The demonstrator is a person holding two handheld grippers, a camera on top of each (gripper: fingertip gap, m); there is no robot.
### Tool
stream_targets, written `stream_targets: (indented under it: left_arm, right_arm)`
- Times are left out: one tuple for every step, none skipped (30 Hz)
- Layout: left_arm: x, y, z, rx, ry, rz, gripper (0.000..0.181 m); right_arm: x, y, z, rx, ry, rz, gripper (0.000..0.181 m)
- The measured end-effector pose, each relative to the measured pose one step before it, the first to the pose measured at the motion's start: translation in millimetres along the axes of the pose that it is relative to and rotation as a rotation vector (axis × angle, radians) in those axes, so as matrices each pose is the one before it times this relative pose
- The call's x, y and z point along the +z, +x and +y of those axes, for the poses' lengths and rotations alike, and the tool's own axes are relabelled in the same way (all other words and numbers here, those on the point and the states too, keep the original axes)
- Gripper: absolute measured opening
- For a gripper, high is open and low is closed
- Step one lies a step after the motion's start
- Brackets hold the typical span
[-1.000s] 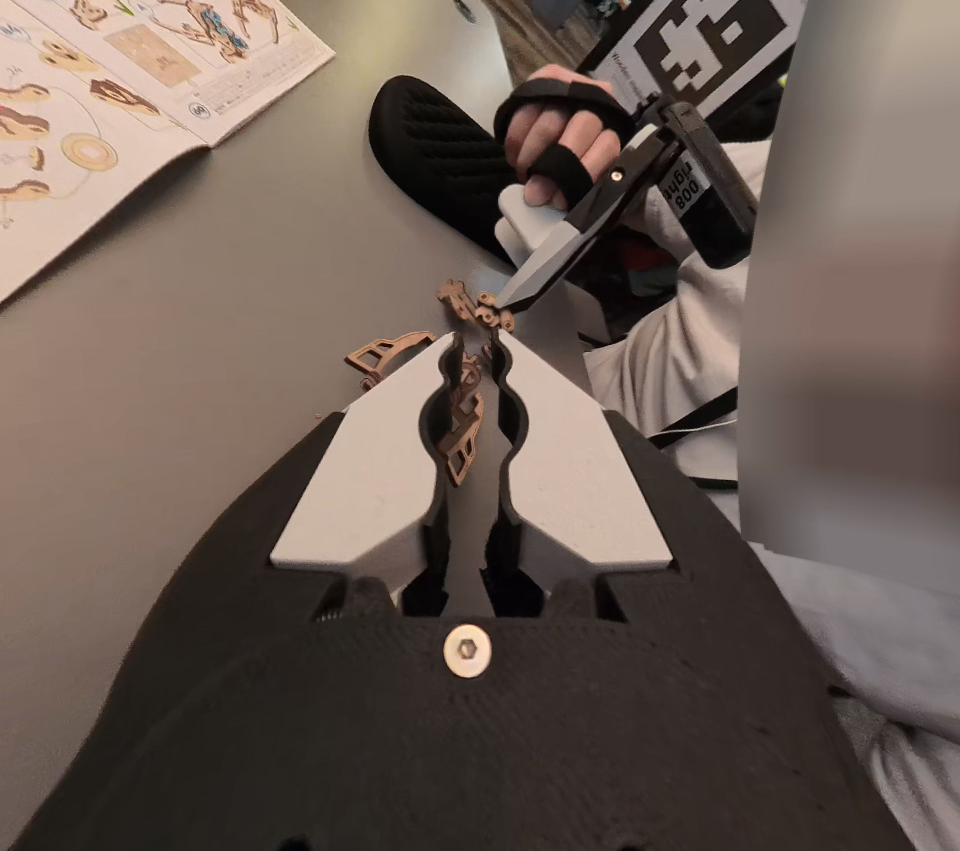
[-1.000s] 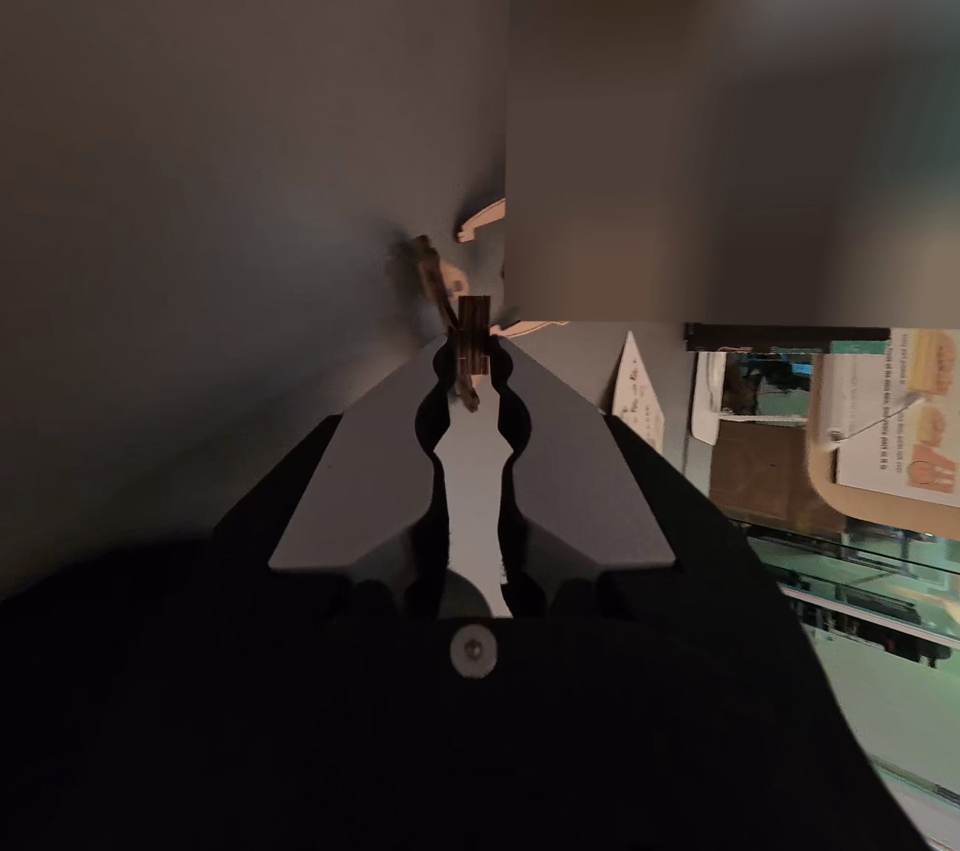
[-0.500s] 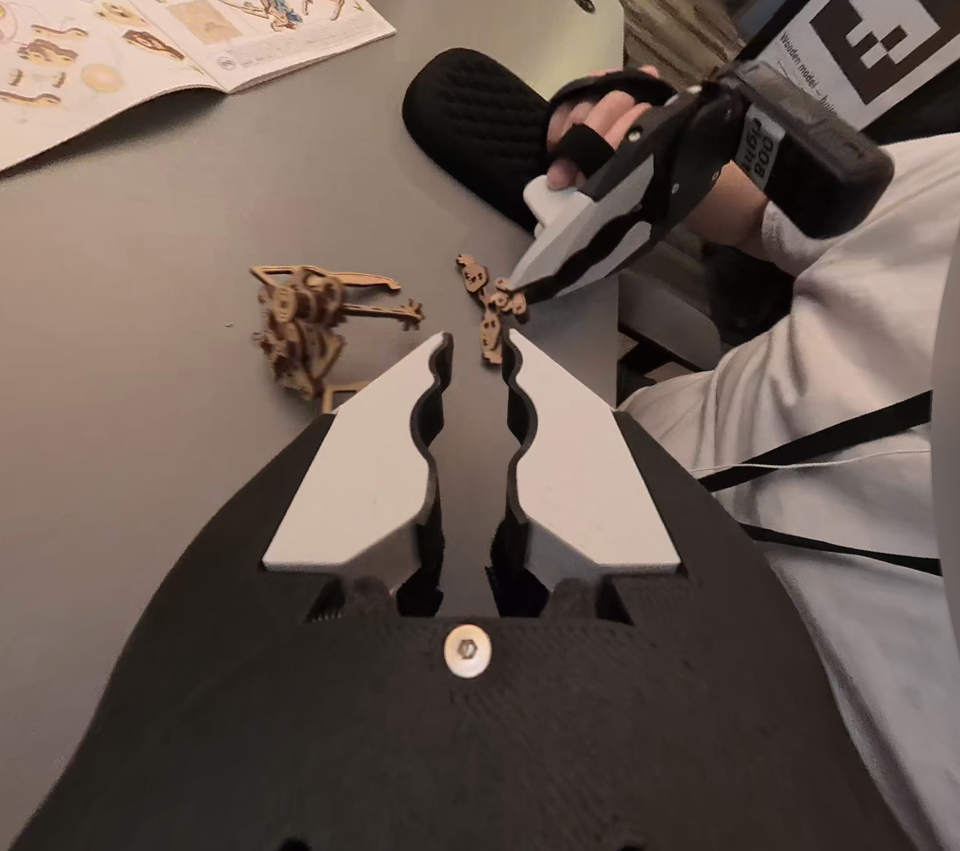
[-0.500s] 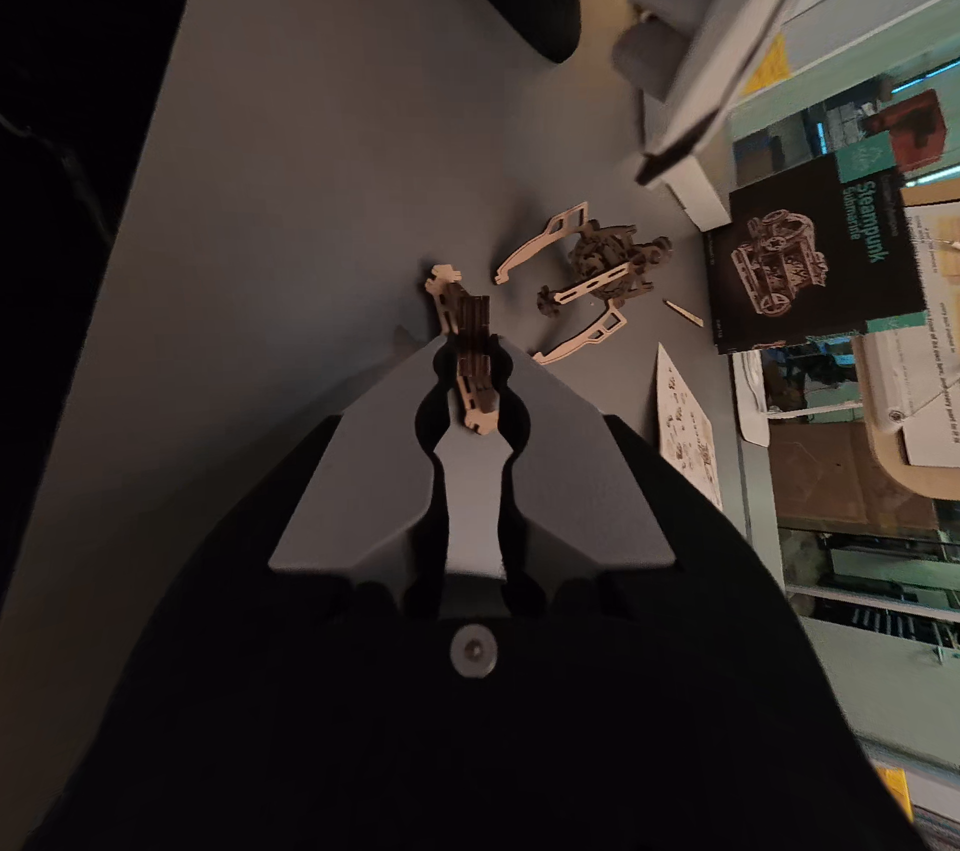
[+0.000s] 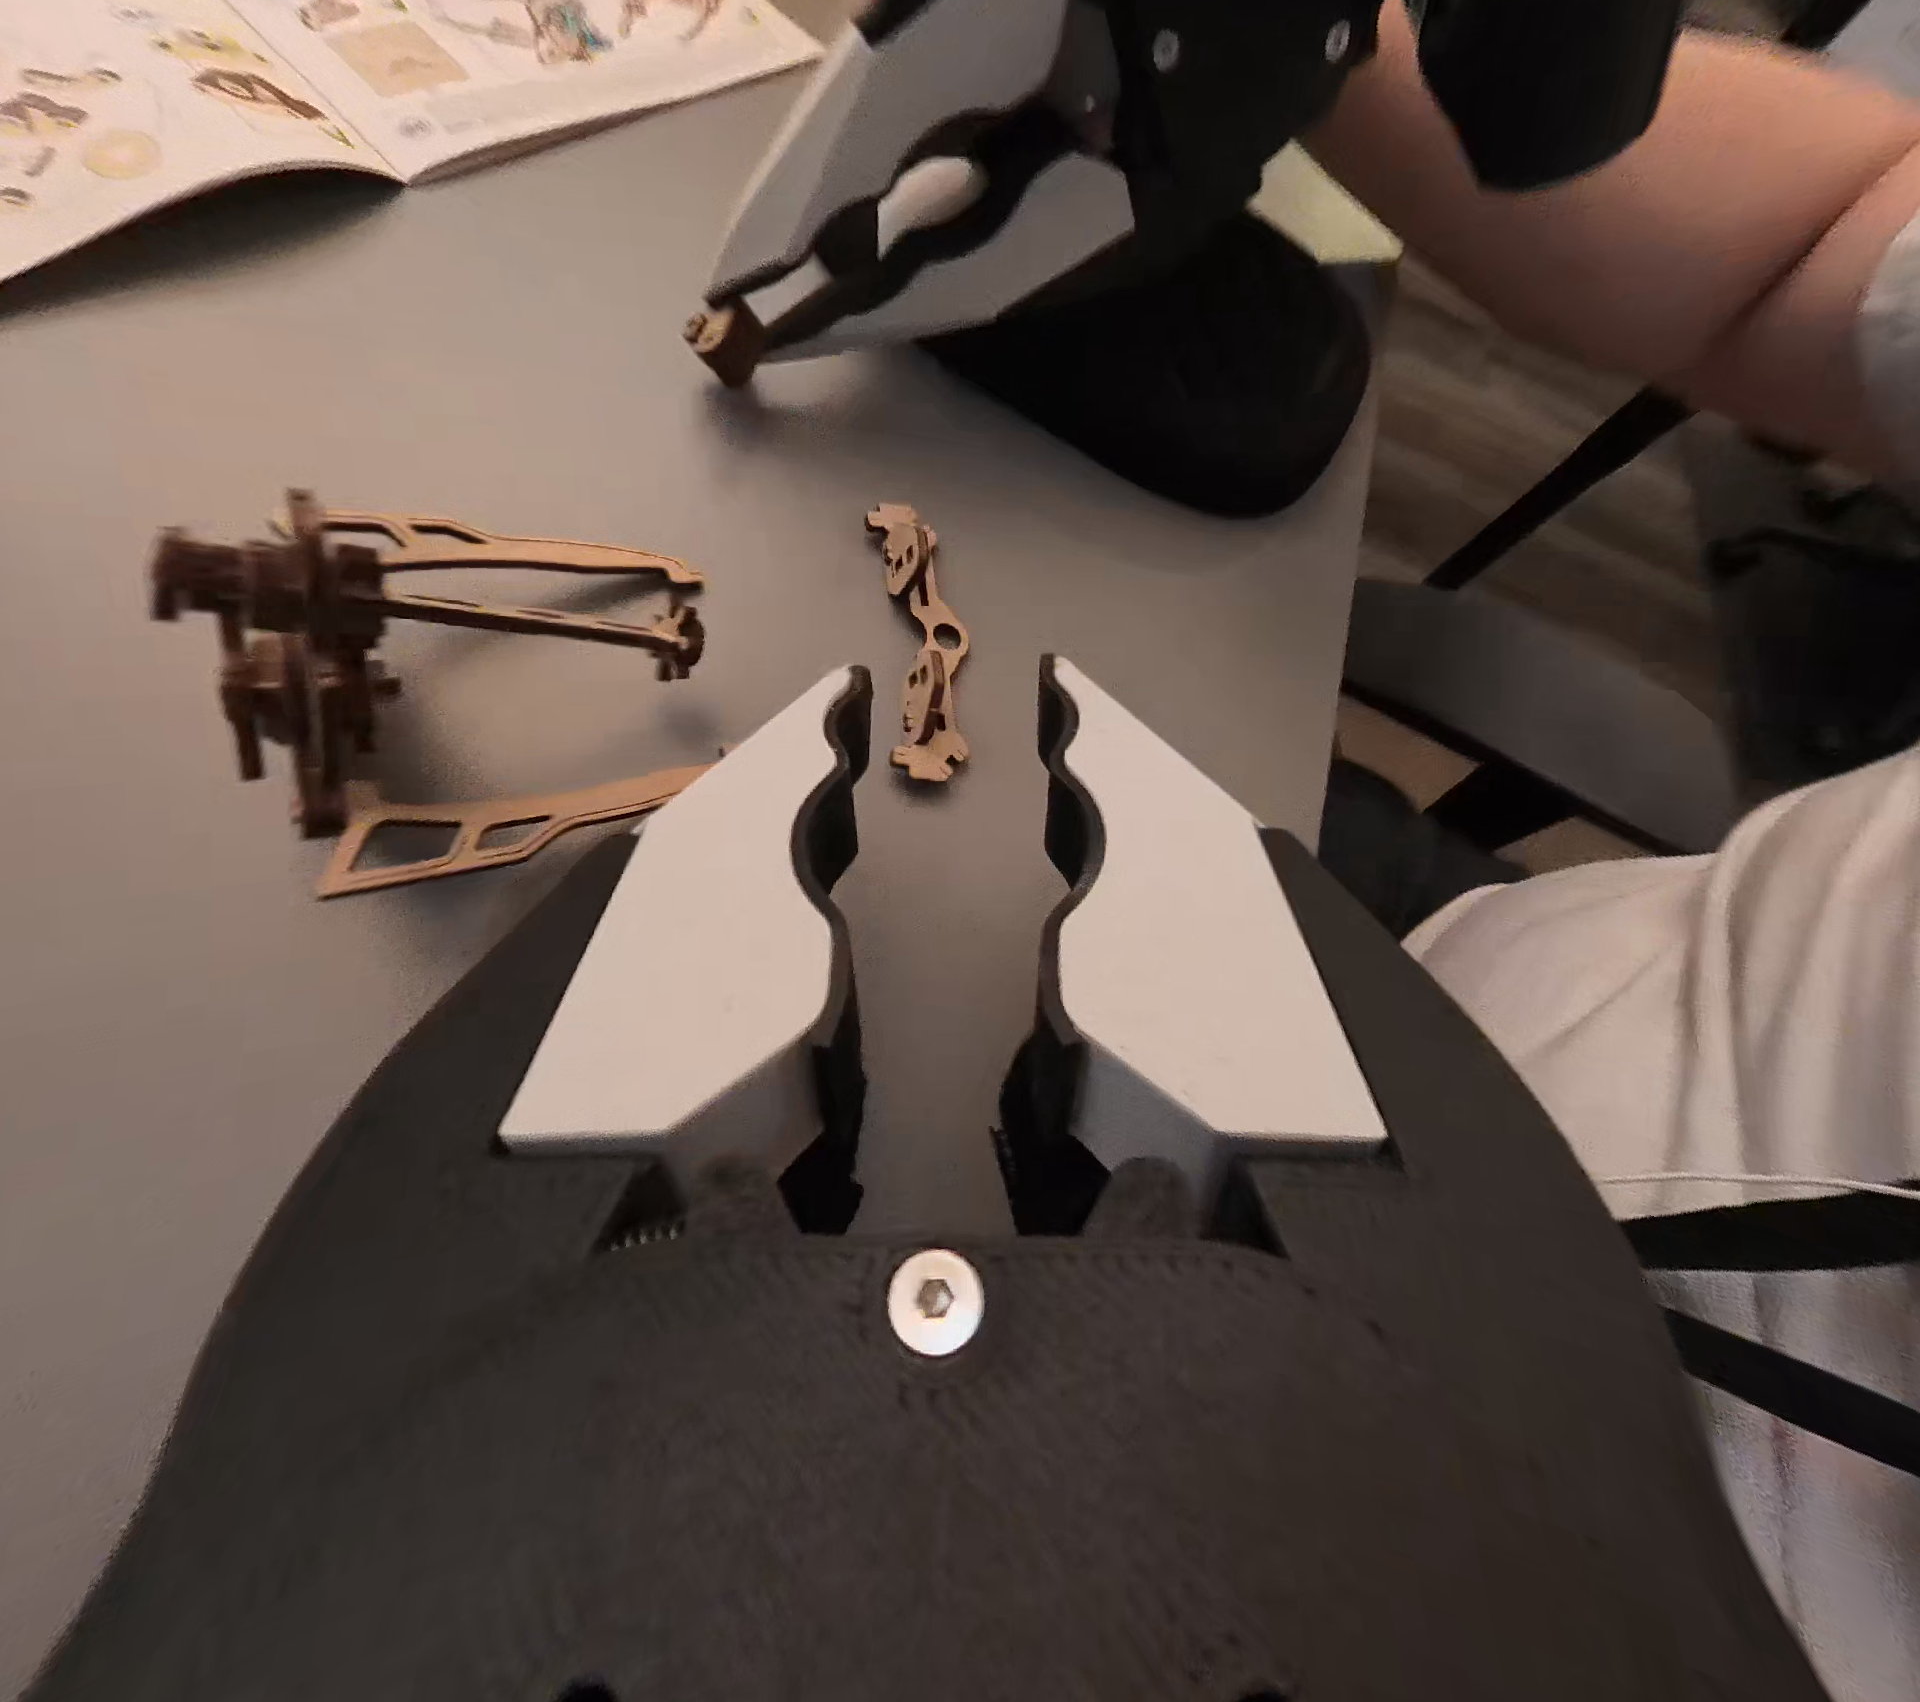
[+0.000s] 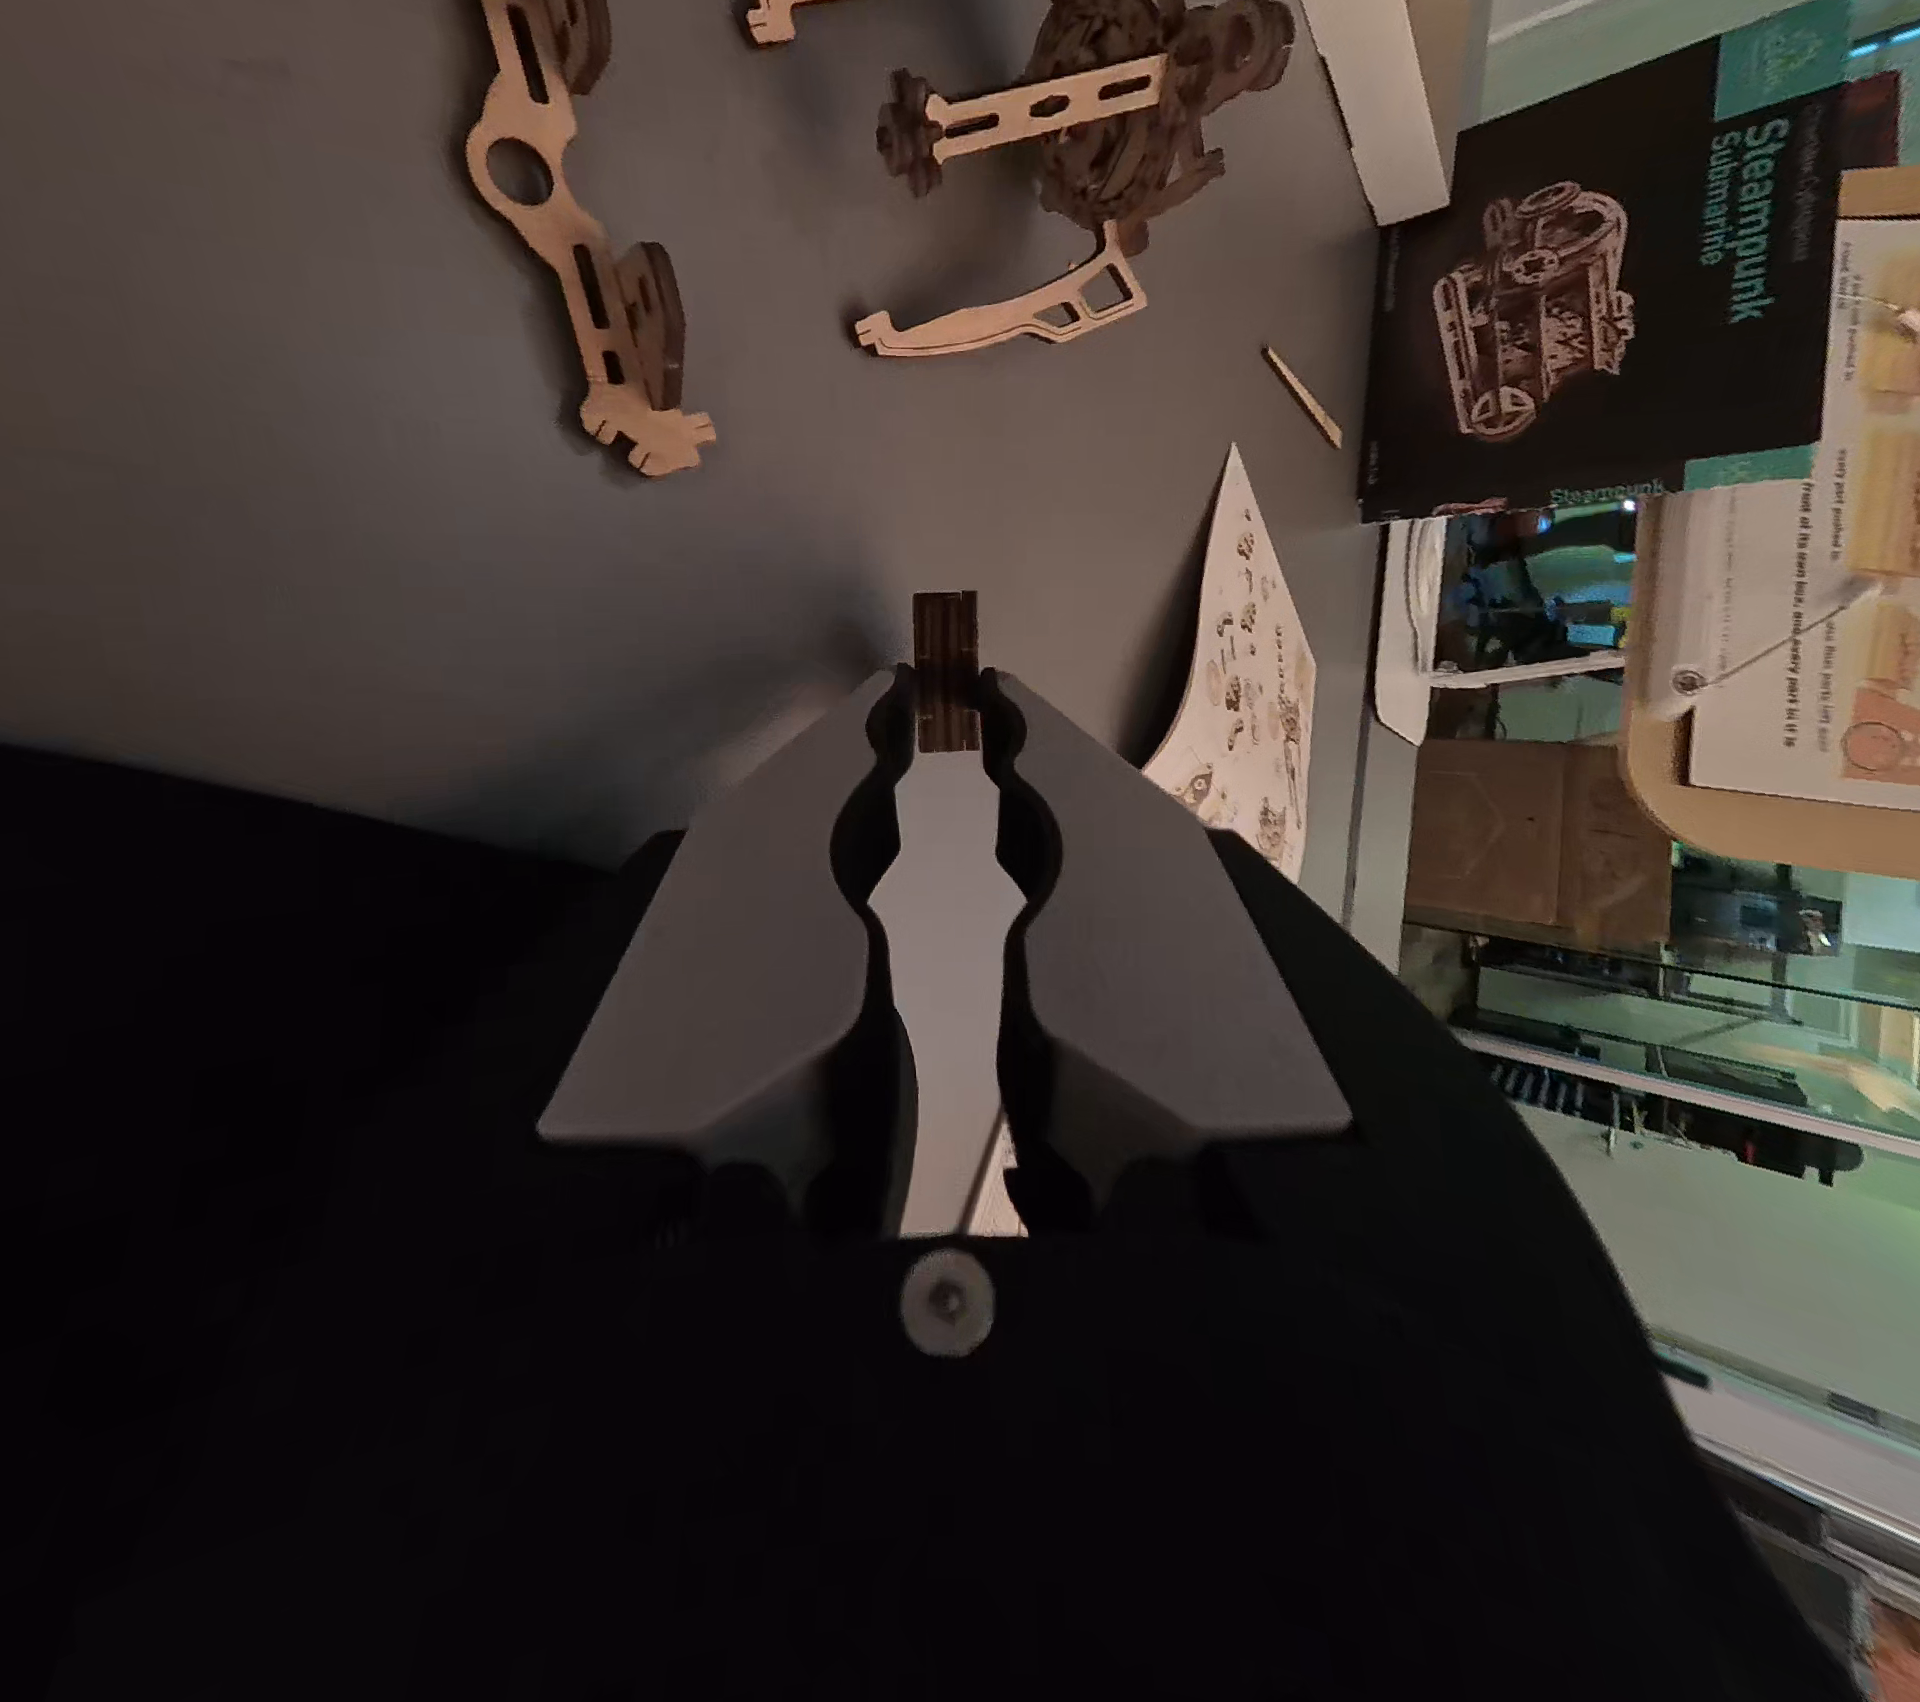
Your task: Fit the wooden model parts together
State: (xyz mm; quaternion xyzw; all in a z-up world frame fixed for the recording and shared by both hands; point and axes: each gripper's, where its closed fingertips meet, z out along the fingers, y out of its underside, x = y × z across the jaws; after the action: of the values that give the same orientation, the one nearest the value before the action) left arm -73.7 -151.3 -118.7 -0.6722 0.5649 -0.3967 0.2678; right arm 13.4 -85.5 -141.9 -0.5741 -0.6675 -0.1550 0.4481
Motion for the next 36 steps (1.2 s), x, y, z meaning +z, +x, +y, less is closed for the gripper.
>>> stream_targets:
  left_arm:
    - [6.30,0.09,3.61,0.0237,-0.0248,-0.0207,0.030]
    - [5.68,-3.62,2.93,0.0219,-0.0200,-0.0392,0.029]
    - [5.02,-4.36,2.86,0.0210,-0.0228,-0.0394,0.029]
    - [4.53,-1.46,3.16,0.0200,-0.0250,-0.0171,0.026]
    - [4.06,-0.56,3.47,0.0119,-0.0267,-0.0073,0.024]
    - [3.43,1.01,3.38,0.0055,-0.0253,0.0066,0.019]
    - [2.11,3.95,1.61,0.0026,-0.0114,0.0288,0.009]
    - [0.30,2.93,-1.44,-0.0115,0.0098,0.0259,0.007]
    - [-0.02,-0.20,-0.11,-0.0180,0.0014,0.0119,0.007]
    - [-0.66,-2.00,-0.11,-0.0235,0.0032,0.0043,0.006]
    - [-1.85,-1.31,-1.54,-0.0302,0.0153,0.0114,0.006]
    - [-3.49,0.29,-3.43,-0.0425,0.0303,0.0235,0.004]
    - [-5.15,1.10,-5.48,-0.0549,0.0477,0.0339,0.002]
    - [-6.44,0.75,-6.98,-0.0682,0.0589,0.0398,0.002]
    - [-7.28,1.62,-7.66,-0.0693,0.0613,0.0507,0.002]
    - [-7.91,3.03,-8.39,-0.0623,0.0631,0.0584,0.002]
    - [-8.01,2.36,-8.57,-0.0558,0.0605,0.0503,0.002]
    - [-7.15,2.55,-6.96,-0.0442,0.0467,0.0435,0.001]
    - [-6.16,2.48,-5.90,-0.0331,0.0380,0.0350,0.002]
    - [-5.47,0.57,-4.98,-0.0222,0.0334,0.0160,0.002]
    - [-4.30,1.24,-3.11,-0.0138,0.0232,0.0133,0.001]
    - [-2.86,3.17,-0.38,-0.0228,0.0055,0.0277,0.001]
    - [-1.91,4.58,1.90,-0.0410,-0.0099,0.0415,0.001]
    - [-1.49,4.04,1.84,-0.0479,-0.0074,0.0421,0.002]
    - [-1.39,2.82,0.89,-0.0431,-0.0004,0.0348,0.001]
    - [-1.51,1.36,0.26,-0.0349,0.0026,0.0234,0.001]
    - [-1.83,-0.25,0.23,-0.0359,0.0002,0.0124,0.001]
    - [-2.01,-1.64,-0.37,-0.0319,0.0016,0.0031,0.001]
    - [-1.68,-1.96,-0.51,-0.0234,0.0020,0.0007,0.001]
    - [-1.33,-2.12,0.14,-0.0205,-0.0038,-0.0012,0.001]
    - [-0.60,-2.41,0.67,-0.0134,-0.0092,-0.0047,0.001]
    - [-0.17,-1.30,0.33,-0.0109,-0.0072,0.0005,0.002]
    - [0.16,-1.16,0.10,-0.0116,-0.0055,0.0010,0.002]
    - [0.57,-0.96,0.32,-0.0095,-0.0086,0.0009,0.001]
    - [0.62,-0.57,-0.26,-0.0061,-0.0051,0.0032,0.001]
    - [0.75,-0.69,-0.59,-0.0042,-0.0031,0.0027,0.001]
  right_arm:
    - [1.25,-0.07,0.98,0.0045,0.0062,-0.0058,0.011]
    - [0.24,0.77,0.62,0.0009,0.0036,-0.0028,0.011]
    - [-0.28,0.53,0.20,-0.0006,0.0034,-0.0051,0.012]
    - [-0.37,0.11,0.37,0.0038,0.0002,-0.0068,0.015]
    - [-0.53,-0.02,0.20,0.0068,0.0007,-0.0068,0.017]
    - [-0.79,0.40,0.11,0.0105,0.0029,-0.0033,0.018]
    - [-1.35,-0.49,0.68,0.0093,0.0019,-0.0092,0.018]
    - [-2.18,0.44,1.17,0.0057,0.0007,-0.0013,0.019]
    - [-2.84,0.67,0.97,0.0128,0.0041,-0.0008,0.019]
    - [-4.12,1.69,-0.69,0.0277,0.0152,0.0018,0.019]
    - [-5.57,2.69,-3.56,0.0422,0.0306,0.0036,0.019]
    - [-6.48,3.41,-7.35,0.0589,0.0481,0.0026,0.019]
    - [-6.73,5.67,-11.05,0.0820,0.0637,0.0098,0.019]
    - [-5.58,3.53,-15.79,0.1108,0.0857,-0.0109,0.024]
    - [-3.52,-1.68,-17.53,0.1297,0.0902,-0.0488,0.030]
    - [-1.32,-2.02,-14.72,0.1303,0.0727,-0.0484,0.035]
    - [0.18,-2.24,-12.13,0.1159,0.0628,-0.0463,0.041]
    - [1.36,-4.67,-10.53,0.0943,0.0613,-0.0573,0.042]
    - [2.21,-1.36,-7.43,0.0787,0.0460,-0.0313,0.041]
    - [2.72,0.72,-4.95,0.0662,0.0310,-0.0153,0.041]
    - [3.24,-4.42,-4.06,0.0417,0.0245,-0.0390,0.042]
    - [3.79,-4.49,-1.12,0.0032,0.0036,-0.0258,0.041]
    - [4.53,-0.63,4.34,-0.0541,-0.0326,0.0145,0.041]
    - [4.63,-1.60,6.65,-0.0937,-0.0476,0.0239,0.043]
    - [4.04,-1.13,4.00,-0.0996,-0.0336,0.0329,0.040]
    - [3.14,0.20,1.34,-0.0925,-0.0192,0.0386,0.037]
    - [1.99,-2.01,-2.07,-0.0748,0.0010,0.0185,0.032]
    - [0.88,-0.85,-4.76,-0.0581,0.0180,0.0159,0.029]
    - [1.14,-0.40,-2.49,-0.0631,0.0061,0.0118,0.029]
    - [2.39,-1.51,0.97,-0.0628,-0.0168,-0.0022,0.029]
    - [3.64,-1.23,3.46,-0.0544,-0.0325,-0.0071,0.031]
    - [4.90,-2.80,4.12,-0.0437,-0.0358,-0.0214,0.032]
    - [5.35,-2.61,4.33,-0.0342,-0.0371,-0.0229,0.033]
    - [4.78,0.61,2.73,-0.0320,-0.0265,-0.0013,0.032]
    - [3.59,0.32,-0.77,-0.0267,-0.0013,-0.0019,0.030]
    - [3.18,-1.68,-0.78,-0.0118,0.0040,-0.0197,0.026]
